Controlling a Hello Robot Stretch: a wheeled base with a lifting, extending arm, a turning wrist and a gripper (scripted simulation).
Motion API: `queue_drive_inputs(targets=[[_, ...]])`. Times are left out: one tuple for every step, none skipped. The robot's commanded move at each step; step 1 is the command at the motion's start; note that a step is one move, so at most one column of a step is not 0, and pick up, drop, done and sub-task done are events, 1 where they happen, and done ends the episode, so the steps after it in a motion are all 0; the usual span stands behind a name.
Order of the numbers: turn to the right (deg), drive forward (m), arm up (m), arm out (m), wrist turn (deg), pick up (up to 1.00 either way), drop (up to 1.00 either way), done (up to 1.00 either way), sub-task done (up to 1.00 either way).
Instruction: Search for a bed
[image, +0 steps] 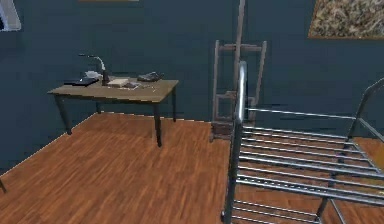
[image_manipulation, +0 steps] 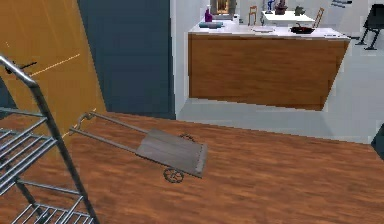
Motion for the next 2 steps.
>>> queue_drive_inputs(targets=[[-21.0,0.0,0.0,0.0,0.0,0.0,0.0,0.0,0.0],[0.0,0.45,0.0,0.0,0.0,0.0,0.0,0.0,0.0]])
